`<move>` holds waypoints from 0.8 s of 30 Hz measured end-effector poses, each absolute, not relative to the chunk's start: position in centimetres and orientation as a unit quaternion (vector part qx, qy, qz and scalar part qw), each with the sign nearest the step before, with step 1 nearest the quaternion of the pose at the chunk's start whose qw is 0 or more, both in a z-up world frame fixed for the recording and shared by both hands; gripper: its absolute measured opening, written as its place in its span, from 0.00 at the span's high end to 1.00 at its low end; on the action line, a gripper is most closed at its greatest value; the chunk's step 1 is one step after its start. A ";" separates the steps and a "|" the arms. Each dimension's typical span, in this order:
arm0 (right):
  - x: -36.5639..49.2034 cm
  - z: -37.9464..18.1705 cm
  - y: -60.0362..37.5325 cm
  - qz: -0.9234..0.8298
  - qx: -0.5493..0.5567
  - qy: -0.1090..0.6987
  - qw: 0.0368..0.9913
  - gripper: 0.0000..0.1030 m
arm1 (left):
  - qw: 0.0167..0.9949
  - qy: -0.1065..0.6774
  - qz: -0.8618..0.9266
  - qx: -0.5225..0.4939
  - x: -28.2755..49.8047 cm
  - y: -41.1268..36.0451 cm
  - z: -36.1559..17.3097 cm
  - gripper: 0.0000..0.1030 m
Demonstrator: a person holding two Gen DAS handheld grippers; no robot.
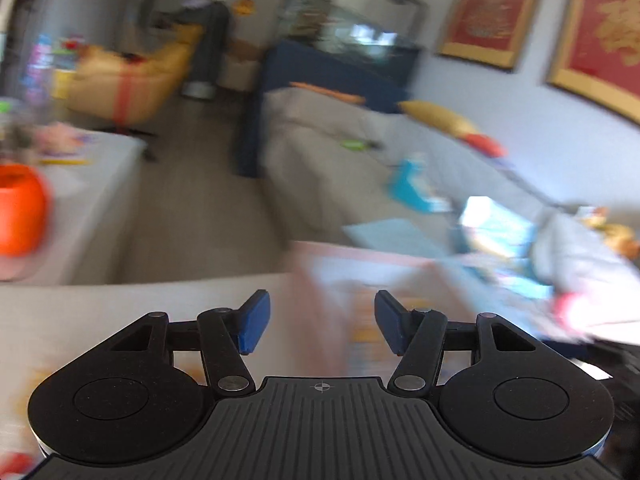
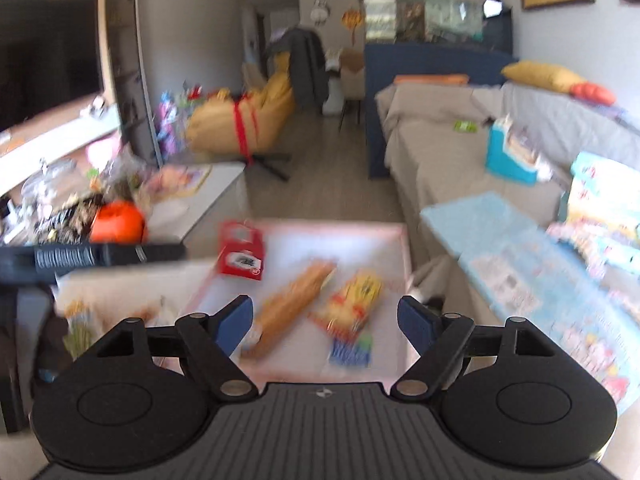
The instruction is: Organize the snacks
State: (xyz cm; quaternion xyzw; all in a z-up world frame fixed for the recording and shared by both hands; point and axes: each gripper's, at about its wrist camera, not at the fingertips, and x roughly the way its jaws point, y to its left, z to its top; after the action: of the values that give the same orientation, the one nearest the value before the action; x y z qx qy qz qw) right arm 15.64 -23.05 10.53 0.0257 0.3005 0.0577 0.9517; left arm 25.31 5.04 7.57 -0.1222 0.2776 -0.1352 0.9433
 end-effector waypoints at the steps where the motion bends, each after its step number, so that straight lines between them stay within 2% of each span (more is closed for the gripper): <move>1: 15.5 10.0 -22.8 0.067 0.031 0.310 0.948 0.22 | 0.943 0.291 -0.110 -0.122 25.8 6.1 7.1 0.39; 5: 14.0 7.6 -20.9 0.104 0.037 0.332 0.937 0.22 | 0.926 0.345 -0.071 -0.138 28.0 9.2 4.6 0.39; 10: 12.7 5.3 -17.9 0.131 0.016 0.359 0.924 0.22 | 0.920 0.372 -0.072 -0.104 29.8 8.6 2.0 0.39; 12: 11.8 4.8 -17.1 0.132 -0.003 0.360 0.924 0.22 | 0.911 0.391 -0.102 -0.083 29.5 7.8 1.3 0.48; 15: 10.7 4.7 -17.0 0.130 -0.016 0.355 0.926 0.22 | 0.913 0.386 -0.127 -0.018 27.3 5.9 1.2 0.53; 24: 10.6 4.4 -16.2 0.148 0.000 0.363 0.920 0.22 | 0.895 0.395 -0.200 -0.056 19.3 6.0 1.2 0.58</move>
State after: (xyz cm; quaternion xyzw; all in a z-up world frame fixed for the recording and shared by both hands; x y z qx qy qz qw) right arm 10.57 -16.19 4.35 -0.0002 0.3631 0.1478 0.9199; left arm 19.25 6.02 1.20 -0.0557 0.3952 -0.2005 0.8947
